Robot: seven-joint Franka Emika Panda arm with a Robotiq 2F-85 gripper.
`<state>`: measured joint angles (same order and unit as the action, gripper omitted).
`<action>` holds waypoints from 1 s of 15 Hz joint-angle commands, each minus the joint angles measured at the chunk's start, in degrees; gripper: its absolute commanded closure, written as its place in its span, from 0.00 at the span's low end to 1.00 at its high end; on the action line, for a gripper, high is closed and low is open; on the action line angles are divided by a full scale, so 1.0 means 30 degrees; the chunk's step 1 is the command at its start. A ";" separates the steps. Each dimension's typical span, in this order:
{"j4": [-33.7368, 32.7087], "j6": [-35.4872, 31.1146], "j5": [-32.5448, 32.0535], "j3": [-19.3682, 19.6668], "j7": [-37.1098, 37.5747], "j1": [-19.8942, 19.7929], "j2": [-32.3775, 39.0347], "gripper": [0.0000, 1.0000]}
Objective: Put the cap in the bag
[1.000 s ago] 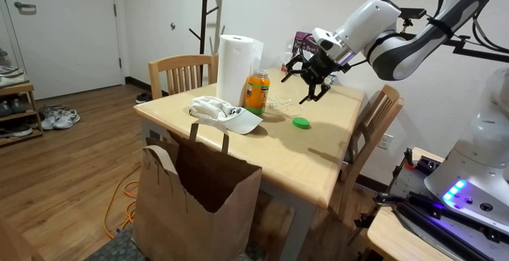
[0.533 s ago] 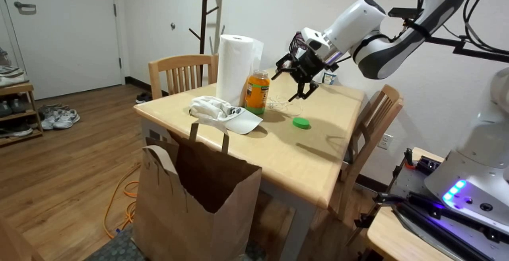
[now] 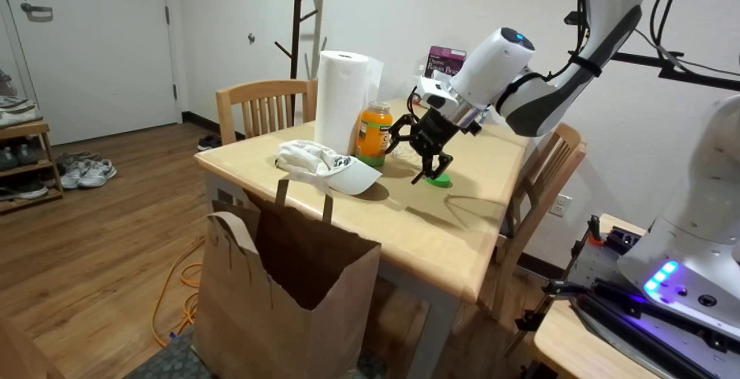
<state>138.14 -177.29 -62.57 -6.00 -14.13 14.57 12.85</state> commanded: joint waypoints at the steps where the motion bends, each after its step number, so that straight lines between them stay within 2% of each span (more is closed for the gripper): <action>1: -0.0344 0.0198 -0.1070 0.0529 0.0516 0.0252 -0.0365 0.00; 2: -0.1004 0.0201 -0.2914 0.1401 0.1626 0.0846 -0.0546 0.00; 6: -0.2663 -0.0494 -0.6441 0.2420 0.4575 0.1727 0.0586 0.00; 12: -0.2429 0.0158 -0.7403 0.2503 0.8450 0.2833 0.1862 0.00; 15: -0.3178 0.0555 -1.0693 0.3034 1.0252 0.3635 0.2424 0.00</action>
<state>131.12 -177.00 -84.81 1.51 9.94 23.32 18.74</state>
